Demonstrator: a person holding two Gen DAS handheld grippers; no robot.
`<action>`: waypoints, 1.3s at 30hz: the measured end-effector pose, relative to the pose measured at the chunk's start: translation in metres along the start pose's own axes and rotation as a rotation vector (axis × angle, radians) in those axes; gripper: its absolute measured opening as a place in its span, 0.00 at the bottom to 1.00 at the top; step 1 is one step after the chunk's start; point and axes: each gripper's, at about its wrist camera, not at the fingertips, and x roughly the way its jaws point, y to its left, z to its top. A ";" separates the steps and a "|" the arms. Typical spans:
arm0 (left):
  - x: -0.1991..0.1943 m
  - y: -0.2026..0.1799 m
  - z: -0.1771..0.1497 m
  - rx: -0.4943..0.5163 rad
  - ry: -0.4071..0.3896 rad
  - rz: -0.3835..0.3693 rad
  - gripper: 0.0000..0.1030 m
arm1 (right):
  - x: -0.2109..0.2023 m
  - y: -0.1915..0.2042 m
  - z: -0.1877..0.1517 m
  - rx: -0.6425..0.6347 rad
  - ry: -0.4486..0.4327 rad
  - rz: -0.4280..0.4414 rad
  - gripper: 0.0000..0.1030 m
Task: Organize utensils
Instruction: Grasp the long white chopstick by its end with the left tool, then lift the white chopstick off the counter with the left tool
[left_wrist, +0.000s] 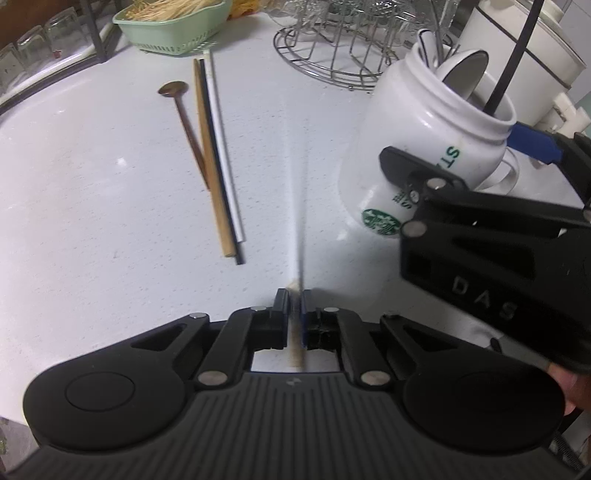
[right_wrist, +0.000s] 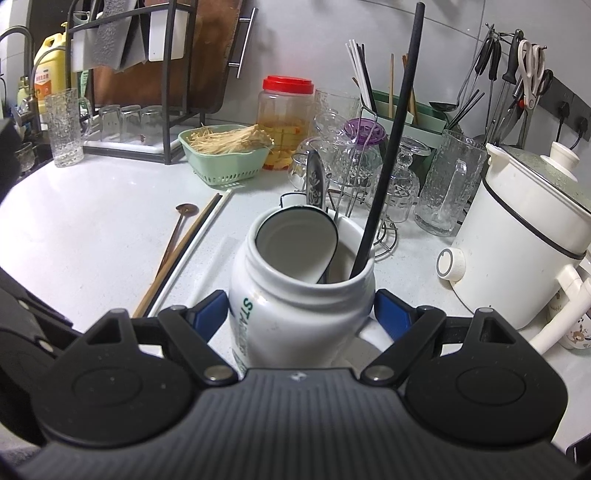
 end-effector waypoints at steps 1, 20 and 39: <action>-0.001 0.001 -0.002 -0.001 0.002 -0.002 0.07 | 0.000 -0.001 0.000 0.001 0.000 0.000 0.86; -0.029 0.026 -0.049 -0.099 0.053 -0.120 0.07 | -0.008 -0.002 -0.004 -0.004 -0.010 0.035 0.85; -0.029 0.032 -0.057 -0.129 0.133 -0.235 0.30 | -0.013 -0.002 -0.005 -0.010 -0.003 0.055 0.84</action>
